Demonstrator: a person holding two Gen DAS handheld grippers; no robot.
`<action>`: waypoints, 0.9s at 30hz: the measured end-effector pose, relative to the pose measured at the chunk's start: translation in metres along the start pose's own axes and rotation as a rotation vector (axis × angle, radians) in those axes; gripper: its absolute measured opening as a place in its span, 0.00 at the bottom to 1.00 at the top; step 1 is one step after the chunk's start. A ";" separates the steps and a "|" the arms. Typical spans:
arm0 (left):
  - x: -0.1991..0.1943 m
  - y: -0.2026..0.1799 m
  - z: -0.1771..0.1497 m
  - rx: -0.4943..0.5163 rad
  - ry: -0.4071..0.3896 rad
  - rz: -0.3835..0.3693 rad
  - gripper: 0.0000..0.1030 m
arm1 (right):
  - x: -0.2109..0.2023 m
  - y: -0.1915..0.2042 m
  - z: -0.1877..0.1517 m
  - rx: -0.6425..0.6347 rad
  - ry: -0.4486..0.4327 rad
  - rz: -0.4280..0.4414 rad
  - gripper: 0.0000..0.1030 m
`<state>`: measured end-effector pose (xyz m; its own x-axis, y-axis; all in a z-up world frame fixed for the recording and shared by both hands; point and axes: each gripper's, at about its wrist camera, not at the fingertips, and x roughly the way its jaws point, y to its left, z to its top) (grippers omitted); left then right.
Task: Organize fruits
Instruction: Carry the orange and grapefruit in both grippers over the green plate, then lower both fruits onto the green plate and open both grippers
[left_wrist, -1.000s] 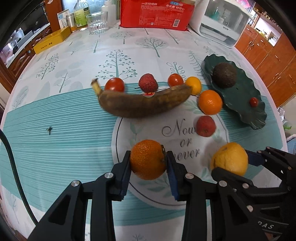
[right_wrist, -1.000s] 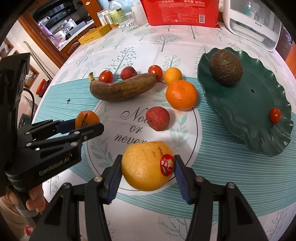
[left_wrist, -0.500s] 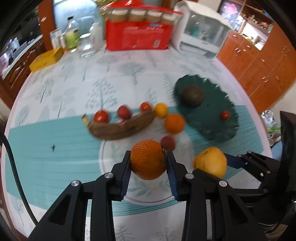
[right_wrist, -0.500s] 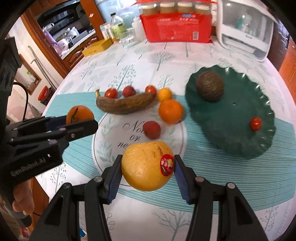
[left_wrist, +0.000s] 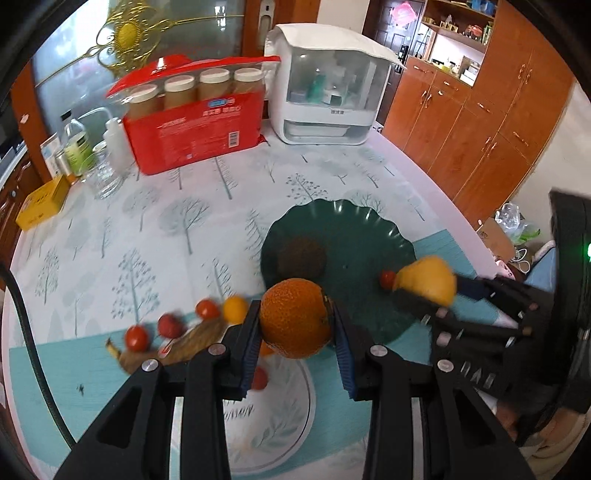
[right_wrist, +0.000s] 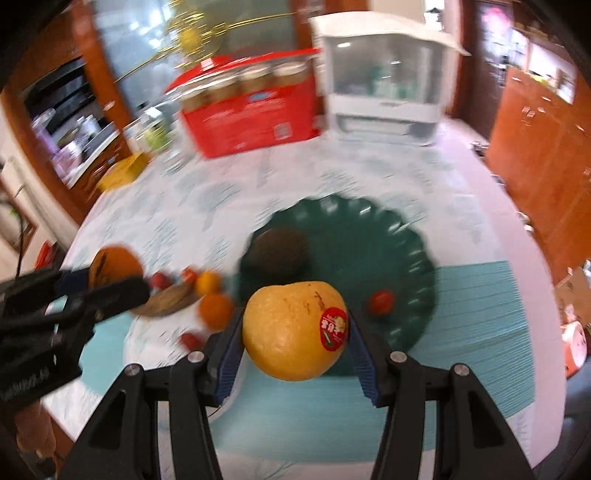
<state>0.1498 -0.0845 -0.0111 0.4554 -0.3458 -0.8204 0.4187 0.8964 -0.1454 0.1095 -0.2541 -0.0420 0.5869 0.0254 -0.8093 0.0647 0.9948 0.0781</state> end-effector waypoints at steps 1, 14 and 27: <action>0.006 -0.003 0.004 0.002 -0.001 0.002 0.34 | 0.002 -0.007 0.005 0.008 -0.008 -0.014 0.52; 0.106 -0.044 0.016 -0.006 0.094 -0.026 0.34 | 0.074 -0.060 0.056 0.064 0.031 -0.098 0.52; 0.161 -0.074 -0.001 0.006 0.162 0.014 0.34 | 0.129 -0.071 0.037 0.101 0.175 -0.039 0.53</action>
<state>0.1913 -0.2060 -0.1327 0.3287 -0.2840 -0.9007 0.4185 0.8988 -0.1307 0.2104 -0.3251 -0.1309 0.4340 0.0121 -0.9009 0.1704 0.9808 0.0953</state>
